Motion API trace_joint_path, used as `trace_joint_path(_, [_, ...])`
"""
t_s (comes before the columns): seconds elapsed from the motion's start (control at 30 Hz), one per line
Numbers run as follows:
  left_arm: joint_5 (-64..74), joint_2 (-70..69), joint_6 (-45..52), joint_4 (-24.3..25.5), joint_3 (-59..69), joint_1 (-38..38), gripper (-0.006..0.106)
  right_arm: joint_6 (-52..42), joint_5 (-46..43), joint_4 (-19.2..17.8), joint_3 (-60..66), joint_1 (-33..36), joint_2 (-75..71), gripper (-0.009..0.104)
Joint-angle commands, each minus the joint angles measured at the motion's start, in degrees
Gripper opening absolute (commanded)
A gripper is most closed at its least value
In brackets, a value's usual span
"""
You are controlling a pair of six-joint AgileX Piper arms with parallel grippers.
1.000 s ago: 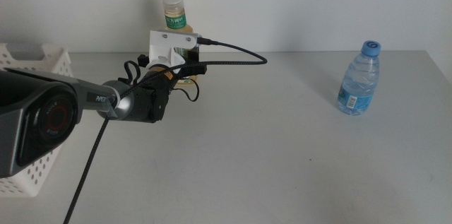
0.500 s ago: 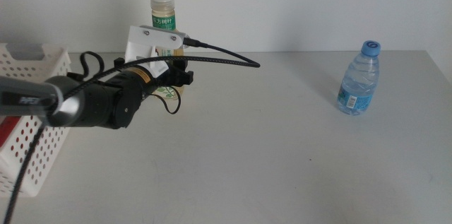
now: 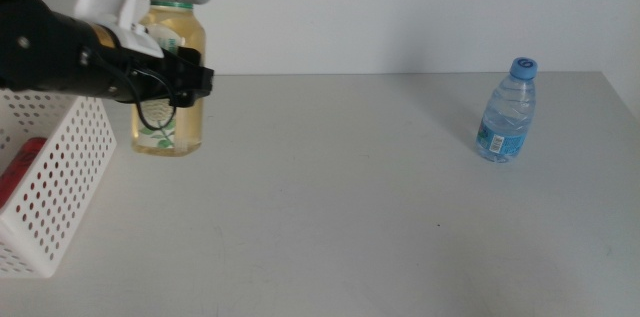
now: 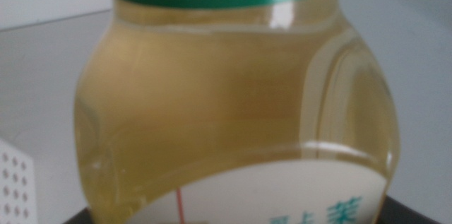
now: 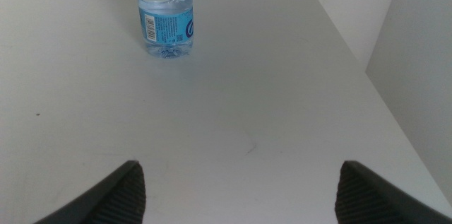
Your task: Use arms to grab the bottles and put them into the dustbin to the left of the table.
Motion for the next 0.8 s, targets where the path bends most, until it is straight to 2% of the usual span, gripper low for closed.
trace_joint_path(0.0, [3.38, -3.97, -0.43, -0.66, -6.06, 2.30, -0.002, -0.47, -4.08, -0.13, -0.52, 0.07, -1.25, 0.094])
trace_joint_path(0.1, [14.73, -3.83, 1.39, -0.61, -10.78, 6.28, -0.002, -0.47, -4.08, -0.13, -0.52, 0.07, -1.25, 0.094])
trace_joint_path(0.3, [26.90, -3.83, 7.67, 0.12, -17.49, 15.32, -0.002, -0.47, -4.08, -0.13, -0.52, 0.07, -1.25, 0.094])
trace_joint_path(0.53, [30.33, -1.18, 11.02, 0.82, -20.87, 25.59, -0.002, -0.47, -4.08, -0.13, -0.52, 0.07, -1.25, 0.094])
trace_joint_path(0.77, [31.66, 6.92, 14.02, 0.70, -20.87, 30.91, -0.002, -0.47, -4.08, -0.13, -0.52, 0.07, -1.25, 0.094])
